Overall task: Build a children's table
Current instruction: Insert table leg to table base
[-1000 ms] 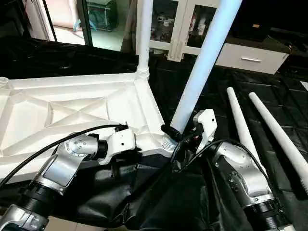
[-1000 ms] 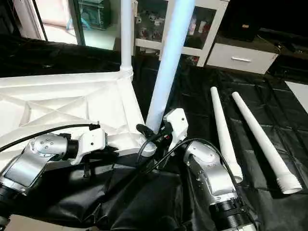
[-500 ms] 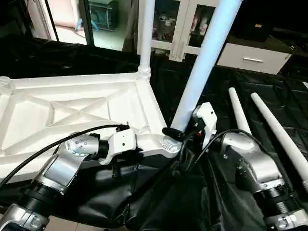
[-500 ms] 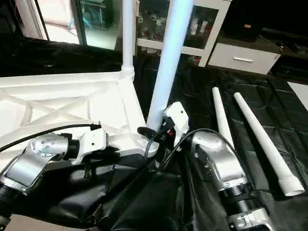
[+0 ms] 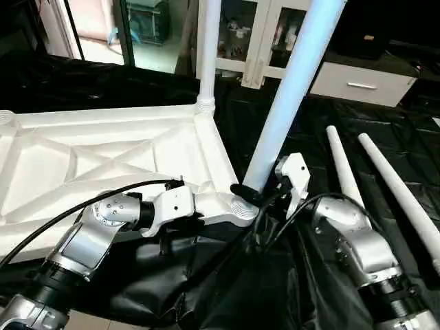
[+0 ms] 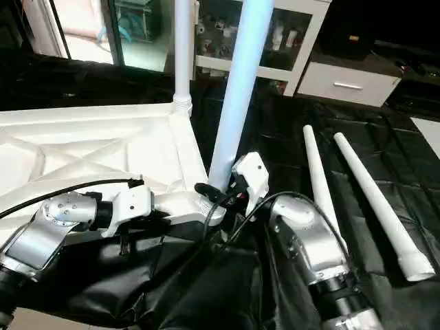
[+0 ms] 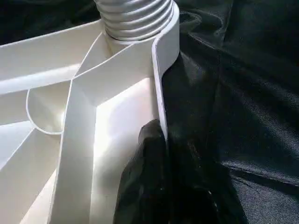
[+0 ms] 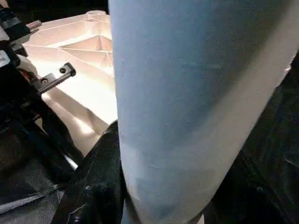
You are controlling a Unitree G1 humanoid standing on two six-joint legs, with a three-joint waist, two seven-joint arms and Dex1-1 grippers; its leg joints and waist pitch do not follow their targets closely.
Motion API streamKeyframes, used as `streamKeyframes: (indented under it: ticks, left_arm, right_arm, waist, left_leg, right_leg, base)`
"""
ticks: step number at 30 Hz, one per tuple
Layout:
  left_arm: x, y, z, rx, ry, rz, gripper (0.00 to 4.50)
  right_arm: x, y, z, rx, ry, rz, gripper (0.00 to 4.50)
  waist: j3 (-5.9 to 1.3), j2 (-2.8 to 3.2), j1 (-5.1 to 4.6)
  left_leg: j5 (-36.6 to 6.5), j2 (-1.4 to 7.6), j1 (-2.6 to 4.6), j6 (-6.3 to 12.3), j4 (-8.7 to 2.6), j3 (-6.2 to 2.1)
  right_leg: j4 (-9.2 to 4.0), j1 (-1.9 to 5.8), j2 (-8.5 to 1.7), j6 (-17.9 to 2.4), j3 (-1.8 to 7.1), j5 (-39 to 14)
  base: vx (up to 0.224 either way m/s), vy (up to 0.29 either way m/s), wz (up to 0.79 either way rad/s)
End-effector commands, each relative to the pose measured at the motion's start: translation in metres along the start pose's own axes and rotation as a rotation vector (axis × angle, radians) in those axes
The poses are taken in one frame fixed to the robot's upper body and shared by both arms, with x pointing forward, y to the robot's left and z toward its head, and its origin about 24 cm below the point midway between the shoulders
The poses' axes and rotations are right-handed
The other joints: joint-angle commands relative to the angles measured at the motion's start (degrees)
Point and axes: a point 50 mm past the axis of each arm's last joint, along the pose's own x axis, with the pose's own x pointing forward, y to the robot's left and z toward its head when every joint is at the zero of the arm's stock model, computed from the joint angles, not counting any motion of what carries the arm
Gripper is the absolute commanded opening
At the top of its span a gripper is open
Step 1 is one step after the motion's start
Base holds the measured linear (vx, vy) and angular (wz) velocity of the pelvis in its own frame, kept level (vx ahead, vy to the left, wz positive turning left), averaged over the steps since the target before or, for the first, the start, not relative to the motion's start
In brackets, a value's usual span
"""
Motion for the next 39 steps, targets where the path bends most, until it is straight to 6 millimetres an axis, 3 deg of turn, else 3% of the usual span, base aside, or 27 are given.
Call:
streamKeyframes:
  ticks: [1, 11, 21, 26, 30, 34, 38, 39]
  left_arm:
    - [0.006, -0.013, -0.015, -0.056, 0.04, -0.062, 0.02]
    - [0.006, -0.012, -0.015, -0.058, 0.043, -0.061, 0.02]
    - [0.008, -0.01, -0.012, -0.079, 0.018, -0.028, 0.0]
    - [0.01, -0.008, -0.008, -0.097, -0.004, -0.007, 0.0]
    - [0.018, -0.004, 0.006, -0.107, -0.031, 0.017, 0.0]
    - [0.026, 0.002, 0.011, -0.136, 0.005, 0.066, 0.0]
    - [0.058, 0.016, 0.043, -0.17, 0.009, 0.18, 0.0]
    - [0.064, 0.017, 0.049, -0.168, 0.01, 0.197, 0.0]
  right_arm:
    - [-0.028, -0.006, -0.066, 0.106, 0.302, -0.15, 1.86]
    - [-0.03, -0.009, -0.067, 0.097, 0.294, -0.183, 1.86]
    - [-0.03, -0.012, -0.071, 0.12, 0.292, -0.253, 1.85]
    - [-0.03, -0.015, -0.072, 0.127, 0.286, -0.321, 1.85]
    - [-0.025, -0.022, -0.072, 0.127, 0.282, -0.439, 1.85]
    - [-0.019, -0.031, -0.07, 0.112, 0.283, -0.552, 1.85]
    - [-0.002, -0.04, -0.065, 0.17, 0.251, -0.776, 1.85]
    - [0.001, -0.04, -0.065, 0.189, 0.245, -0.799, 1.85]
  waist:
    - [0.09, 0.84, -0.32]
    - [-0.03, 0.81, -0.31]
    - [0.29, 0.74, -0.45]
    - [0.31, 0.73, -0.56]
    - [0.23, 0.64, -0.87]
    - [0.39, 0.63, -0.9]
    - [0.42, 0.39, -0.92]
    - [0.36, 0.63, -0.79]
  left_leg:
    - [-27.6, 4.57, 0.28, -1.2, -5.88, -2.61]
    - [-26.07, 4.58, 0.23, -0.93, -5.85, -2.31]
    - [-29.11, 4.49, 0.45, -1.0, -5.94, -2.7]
    - [-29.84, 4.48, 0.48, -1.27, -6.03, -2.8]
    - [-29.98, 4.32, 0.31, -1.56, -5.98, -2.95]
    - [-30.15, 4.22, 0.79, -1.43, -5.78, -2.7]
    - [-29.4, 4.15, 1.08, -1.72, -5.55, -2.53]
    - [-29.37, 4.07, 1.57, -2.01, -5.39, -2.4]
  right_leg:
    - [-5.29, -0.76, -4.32, -4.62, 2.78, -33.43]
    - [-4.9, -0.56, -4.0, -5.74, 2.76, -28.77]
    - [-5.5, -1.03, -4.18, -3.89, 2.78, -35.13]
    - [-5.57, -1.19, -4.14, -3.54, 2.74, -35.57]
    - [-5.63, -1.1, -4.25, -3.51, 2.6, -36.63]
    - [-5.98, -1.61, -4.11, -3.21, 2.58, -37.66]
    - [-6.14, -1.88, -4.04, -3.38, 2.32, -36.92]
    - [-6.27, -2.06, -3.86, -3.67, 2.12, -35.69]
  base:
    - [0.0, 0.0, 0.0]
    - [0.0, 0.0, 0.0]
    - [0.0, 0.0, 0.0]
    - [0.0, 0.0, 0.0]
    - [0.0, 0.0, 0.0]
    - [0.0, 0.0, 0.0]
    - [-0.015, 0.002, 0.02]
    - [0.0, 0.0, 0.0]
